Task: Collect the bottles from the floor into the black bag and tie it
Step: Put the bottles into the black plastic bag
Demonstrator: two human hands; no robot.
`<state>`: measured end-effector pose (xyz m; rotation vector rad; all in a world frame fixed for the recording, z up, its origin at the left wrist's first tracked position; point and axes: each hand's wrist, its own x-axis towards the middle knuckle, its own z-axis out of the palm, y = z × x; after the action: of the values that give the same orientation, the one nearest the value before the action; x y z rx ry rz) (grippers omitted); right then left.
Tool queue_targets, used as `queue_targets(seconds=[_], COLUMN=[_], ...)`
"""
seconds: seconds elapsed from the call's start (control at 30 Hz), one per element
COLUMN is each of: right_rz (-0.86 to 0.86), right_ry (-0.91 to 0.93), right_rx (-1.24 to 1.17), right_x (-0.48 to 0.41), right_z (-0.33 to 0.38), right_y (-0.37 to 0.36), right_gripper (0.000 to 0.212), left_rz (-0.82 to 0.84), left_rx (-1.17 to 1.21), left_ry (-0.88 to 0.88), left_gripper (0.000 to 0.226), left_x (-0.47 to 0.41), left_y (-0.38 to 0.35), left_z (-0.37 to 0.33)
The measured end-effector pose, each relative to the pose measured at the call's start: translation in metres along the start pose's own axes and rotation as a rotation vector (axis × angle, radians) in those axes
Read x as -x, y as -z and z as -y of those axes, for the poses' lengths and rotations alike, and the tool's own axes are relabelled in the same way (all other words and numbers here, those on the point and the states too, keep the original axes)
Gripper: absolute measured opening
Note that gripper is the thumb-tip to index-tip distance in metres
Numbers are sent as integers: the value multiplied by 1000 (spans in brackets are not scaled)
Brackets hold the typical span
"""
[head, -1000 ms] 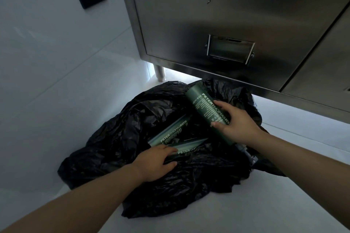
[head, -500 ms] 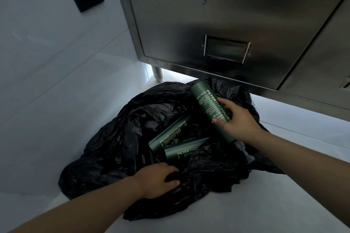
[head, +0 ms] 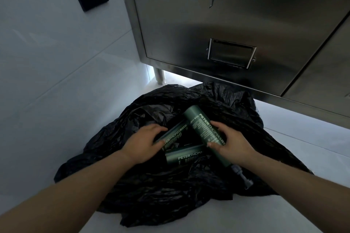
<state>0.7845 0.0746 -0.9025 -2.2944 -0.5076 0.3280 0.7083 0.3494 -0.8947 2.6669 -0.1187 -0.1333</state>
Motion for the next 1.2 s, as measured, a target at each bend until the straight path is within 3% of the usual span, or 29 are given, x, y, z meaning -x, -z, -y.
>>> queue_targets(seconds=[0.13,0.27,0.37,0.67,0.83,1.0,1.2], right_rz=[-11,-9,23,7,100,38,-99], right_ry=[-9,-27,-37,0,46,159,119], right_rx=[10,-4,3,-6,173,186,160], right_x=[2,-8,-11,-33,-42,-35,-23], right_z=[-3,0,1,17,20,23,-1], right_y=[-7,-15,-25,-42,-37,2,75], right_gripper=[70,69,69,69,70,62,55], left_rz=[-19,183,258,27,-111,-81,-38], left_rx=[-6,-240,-260,-10,109,108,109], left_ry=[34,125,209,168,166,103,39], left_gripper=[48,60,63,58,55,56,53], left_x=[-12,-24,-32,-37,-32,-22,-25], left_y=[-3,-16,-28,-22,-5,1,-2], left_z=[17,28,31,39,36,25,-7])
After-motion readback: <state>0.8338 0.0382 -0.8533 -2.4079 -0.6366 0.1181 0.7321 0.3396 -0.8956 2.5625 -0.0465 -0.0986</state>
